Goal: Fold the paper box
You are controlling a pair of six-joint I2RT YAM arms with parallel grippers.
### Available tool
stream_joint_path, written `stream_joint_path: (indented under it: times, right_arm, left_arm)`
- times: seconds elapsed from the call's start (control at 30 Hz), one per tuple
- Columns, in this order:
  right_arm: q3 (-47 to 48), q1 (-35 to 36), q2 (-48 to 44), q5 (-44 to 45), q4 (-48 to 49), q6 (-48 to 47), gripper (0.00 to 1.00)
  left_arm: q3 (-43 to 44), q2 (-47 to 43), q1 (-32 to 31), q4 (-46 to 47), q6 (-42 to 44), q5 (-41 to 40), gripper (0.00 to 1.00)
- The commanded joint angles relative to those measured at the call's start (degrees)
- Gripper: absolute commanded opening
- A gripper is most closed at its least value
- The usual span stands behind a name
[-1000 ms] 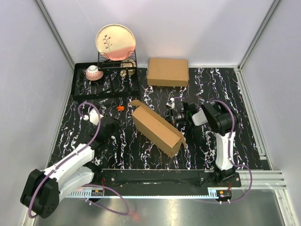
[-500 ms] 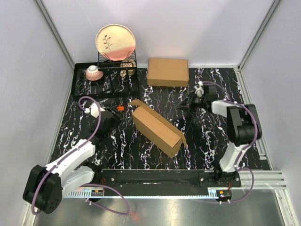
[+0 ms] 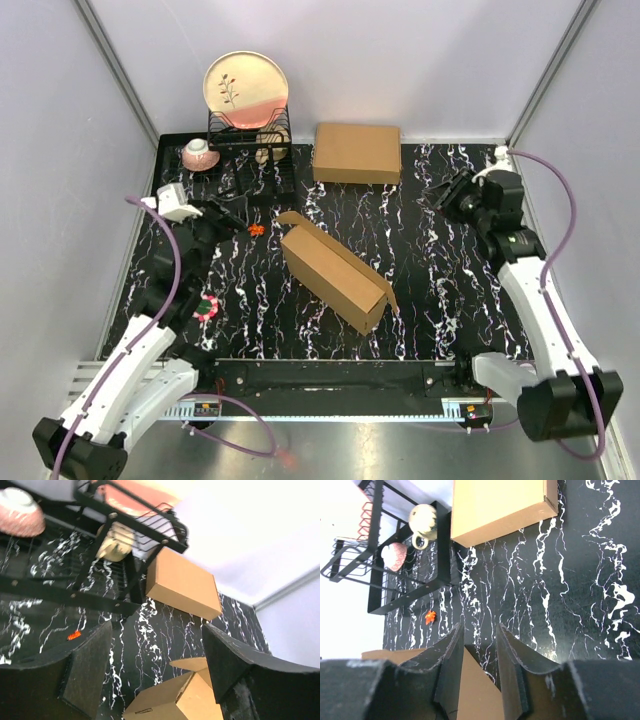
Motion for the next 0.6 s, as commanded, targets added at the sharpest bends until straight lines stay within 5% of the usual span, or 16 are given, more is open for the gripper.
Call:
stream_joint_path:
  times: [0.0,0.07,0.1,0.2,0.4,0.57]
  right_arm:
    - [-1.2,0.35,-7.43,1.24,-7.23,-2.06,0.39]
    - [-1.55,0.35,-9.64,-0.61,-9.25,-2.76,0.39]
    - [-1.73,0.44,-11.48,-2.45,-10.04,-2.94,0.39]
    - [-1.56,0.44,-14.82,-4.13,-13.2,-3.47,0.39]
    - [-0.24,1.14,-18.52,-5.89,-16.55,-4.08,0.39]
    - [-0.94,1.93,-20.37,-6.69,-16.73,-3.29,0.39]
  left_arm:
    - [5.56,2.5,1.03,4.23,16.59,24.16,0.75]
    - [7.49,5.83,1.47,2.22,22.12,34.22,0.75]
    - [9.25,6.98,1.64,1.25,24.23,45.67,0.74]
    - [11.98,9.8,2.26,-2.88,31.44,56.2,0.74]
    - [17.07,12.61,5.25,-9.29,37.33,65.1,0.74]
    - [17.09,17.53,5.51,-10.02,41.74,63.19,0.68]
